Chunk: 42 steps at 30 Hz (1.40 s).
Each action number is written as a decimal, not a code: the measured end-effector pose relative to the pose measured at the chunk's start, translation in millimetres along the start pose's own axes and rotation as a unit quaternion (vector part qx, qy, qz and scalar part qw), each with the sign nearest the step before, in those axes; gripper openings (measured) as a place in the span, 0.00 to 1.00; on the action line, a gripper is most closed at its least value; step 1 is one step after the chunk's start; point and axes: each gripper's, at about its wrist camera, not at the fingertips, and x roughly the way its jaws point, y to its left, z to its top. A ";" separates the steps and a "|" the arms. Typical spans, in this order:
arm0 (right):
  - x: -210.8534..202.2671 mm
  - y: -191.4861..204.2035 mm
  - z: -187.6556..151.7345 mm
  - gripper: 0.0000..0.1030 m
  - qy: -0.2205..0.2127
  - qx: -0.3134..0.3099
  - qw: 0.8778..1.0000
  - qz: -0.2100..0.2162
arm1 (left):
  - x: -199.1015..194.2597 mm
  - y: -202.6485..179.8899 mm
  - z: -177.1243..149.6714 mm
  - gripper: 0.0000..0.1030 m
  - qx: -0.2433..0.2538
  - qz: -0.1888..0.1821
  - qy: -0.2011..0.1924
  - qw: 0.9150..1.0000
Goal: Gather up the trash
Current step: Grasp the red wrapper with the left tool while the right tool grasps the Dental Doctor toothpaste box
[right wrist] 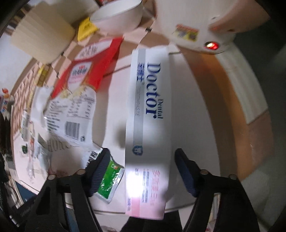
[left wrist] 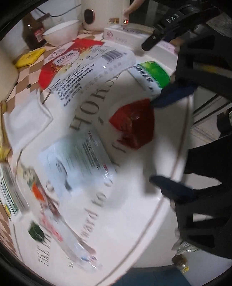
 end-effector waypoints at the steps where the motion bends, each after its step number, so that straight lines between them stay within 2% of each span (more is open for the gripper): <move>1: 1.6 1.7 -0.4 0.63 -0.005 -0.009 1.000 -0.003 | 2.0 -2.8 -0.2 0.50 0.002 0.004 0.000 1.000; 2: 0.3 3.6 -1.1 0.52 -0.011 -0.016 1.000 -0.007 | -1.2 -5.3 -0.8 0.47 0.006 0.010 -0.013 1.000; 4: 0.5 7.5 -1.6 0.52 -0.014 -0.036 0.999 -0.015 | -3.7 -11.5 -2.5 0.06 0.025 0.023 -0.025 0.999; 7: -0.5 7.1 -5.2 0.50 -0.020 -0.043 0.999 -0.009 | -8.7 -11.4 -8.3 0.00 0.038 0.038 -0.039 0.998; 11: -10.5 5.9 -19.9 0.50 -0.031 -0.046 0.998 -0.002 | -31.1 -11.9 -23.7 0.00 0.069 0.064 -0.076 0.993; 15: -32.8 4.3 -39.5 0.49 -0.052 -0.032 0.998 0.010 | -67.0 -8.2 -50.4 0.00 0.100 0.067 -0.114 0.986; 18: -43.6 3.1 -50.5 0.49 -0.061 -0.019 0.998 0.012 | -87.9 7.9 -60.8 0.00 0.093 0.028 -0.121 0.988; 21: -42.4 -4.9 -53.3 0.49 -0.058 0.004 0.998 0.014 | -71.2 20.9 -49.8 0.03 0.072 -0.035 -0.103 0.991; 23: -36.7 -12.2 -52.9 0.50 -0.049 0.016 0.998 0.019 | -43.4 16.8 -29.1 0.13 0.066 -0.067 -0.072 0.993; 24: -32.0 -11.6 -51.6 0.50 -0.046 0.018 0.999 0.022 | -32.2 16.8 -23.8 0.26 0.066 -0.069 -0.058 0.994; 25: -29.0 -14.1 -50.3 0.50 -0.044 0.020 0.999 0.019 | -23.9 17.5 -20.0 0.28 0.065 -0.076 -0.049 0.994; 26: -26.0 -13.7 -49.7 0.49 -0.043 0.018 0.999 0.017 | -28.5 16.1 -20.4 0.30 0.065 -0.087 -0.070 0.992; 27: -24.1 -14.8 -48.4 0.49 -0.041 0.017 0.999 0.016 | -29.8 13.8 -18.8 0.43 0.067 -0.087 -0.076 0.991; 28: -22.5 -15.4 -47.1 0.49 -0.040 0.017 0.999 0.016 | -29.3 13.1 -19.4 0.46 0.065 -0.086 -0.078 0.991; 33: -15.3 -22.2 -40.0 0.49 -0.033 0.023 0.999 0.018 | -32.7 10.4 -24.3 0.46 0.049 -0.075 -0.090 0.992; 38: -13.0 -17.3 -34.7 0.49 -0.036 0.014 0.999 0.011 | -17.0 -10.6 5.2 0.46 0.041 -0.045 -0.100 0.993; 42: -12.1 -9.9 -32.5 0.49 -0.040 -0.003 0.999 -0.004 | -18.1 -11.8 11.0 0.45 0.046 -0.024 -0.119 0.991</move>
